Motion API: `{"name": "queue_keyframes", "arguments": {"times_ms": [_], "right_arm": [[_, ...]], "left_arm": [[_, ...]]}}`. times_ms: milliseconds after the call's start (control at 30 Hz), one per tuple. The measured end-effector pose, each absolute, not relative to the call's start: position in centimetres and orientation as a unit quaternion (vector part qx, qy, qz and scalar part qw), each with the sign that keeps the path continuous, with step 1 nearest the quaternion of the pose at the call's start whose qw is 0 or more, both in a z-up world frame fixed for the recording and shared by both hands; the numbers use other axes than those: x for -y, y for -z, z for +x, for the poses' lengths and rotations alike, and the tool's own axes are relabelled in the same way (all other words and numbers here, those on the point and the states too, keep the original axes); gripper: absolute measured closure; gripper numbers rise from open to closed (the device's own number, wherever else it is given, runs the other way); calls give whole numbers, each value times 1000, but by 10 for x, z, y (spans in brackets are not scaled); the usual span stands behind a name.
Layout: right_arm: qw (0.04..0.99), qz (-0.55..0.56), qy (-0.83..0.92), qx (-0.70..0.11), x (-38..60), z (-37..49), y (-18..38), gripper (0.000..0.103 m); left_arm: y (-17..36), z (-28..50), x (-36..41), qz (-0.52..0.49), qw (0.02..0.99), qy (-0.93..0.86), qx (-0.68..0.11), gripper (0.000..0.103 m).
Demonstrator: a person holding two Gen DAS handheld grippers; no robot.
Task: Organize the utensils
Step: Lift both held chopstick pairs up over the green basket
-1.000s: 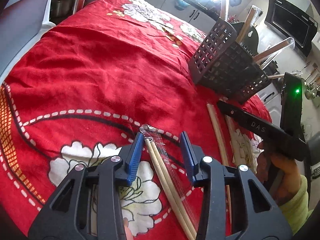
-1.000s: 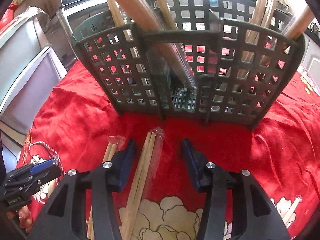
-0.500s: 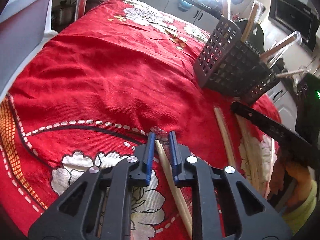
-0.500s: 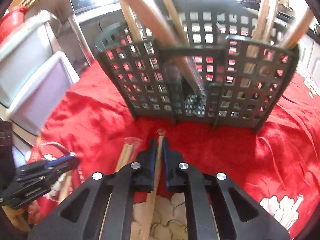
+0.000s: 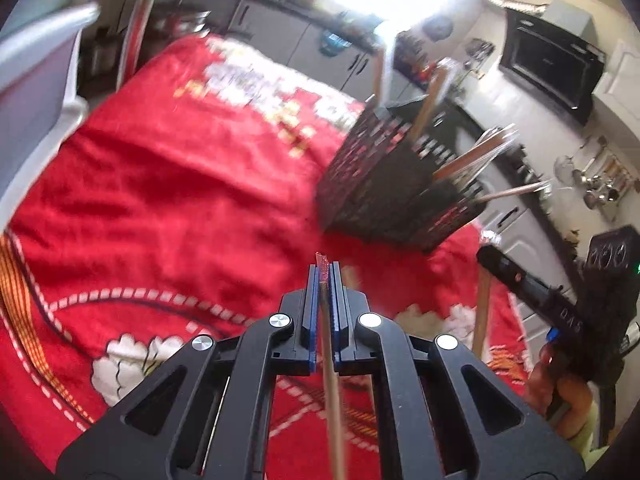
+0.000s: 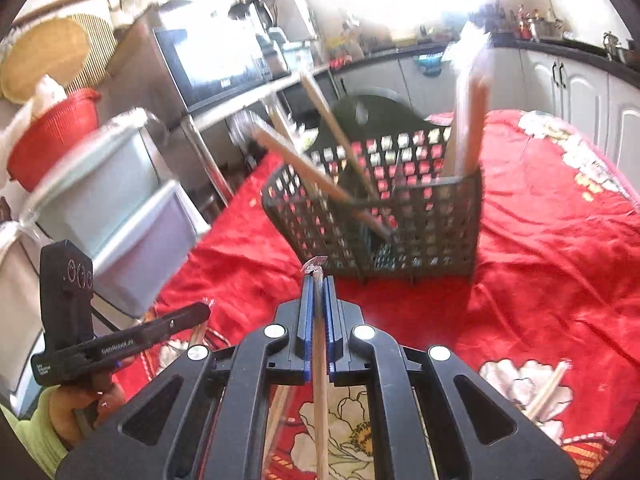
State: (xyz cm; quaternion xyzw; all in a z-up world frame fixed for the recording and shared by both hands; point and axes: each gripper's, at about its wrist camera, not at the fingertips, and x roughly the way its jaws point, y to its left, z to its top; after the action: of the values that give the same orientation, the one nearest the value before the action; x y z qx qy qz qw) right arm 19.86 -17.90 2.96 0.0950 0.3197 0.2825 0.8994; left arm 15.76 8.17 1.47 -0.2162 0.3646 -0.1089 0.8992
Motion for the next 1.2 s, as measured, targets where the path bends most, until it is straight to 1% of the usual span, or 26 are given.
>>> {"name": "queue_keyframes", "arguments": {"times_ms": [367,733,967,1200], "right_arm": [[929,100,-265,-237,213,163,-71,98],[941,107,-252,-201,231,146,-86,98],[945,115,-248,-182,238,143,-98,98],[950,107,-251,-150,236,145,-123,98]], "left_arm": [[-74,163,-54,-197,922,144,-299,101],[-130,175,-45,-160,949,140,-232,101],[-155,183,-36,-139,959,141,-202,101],[-180,199,-33,-128,968,134,-171,101]]}}
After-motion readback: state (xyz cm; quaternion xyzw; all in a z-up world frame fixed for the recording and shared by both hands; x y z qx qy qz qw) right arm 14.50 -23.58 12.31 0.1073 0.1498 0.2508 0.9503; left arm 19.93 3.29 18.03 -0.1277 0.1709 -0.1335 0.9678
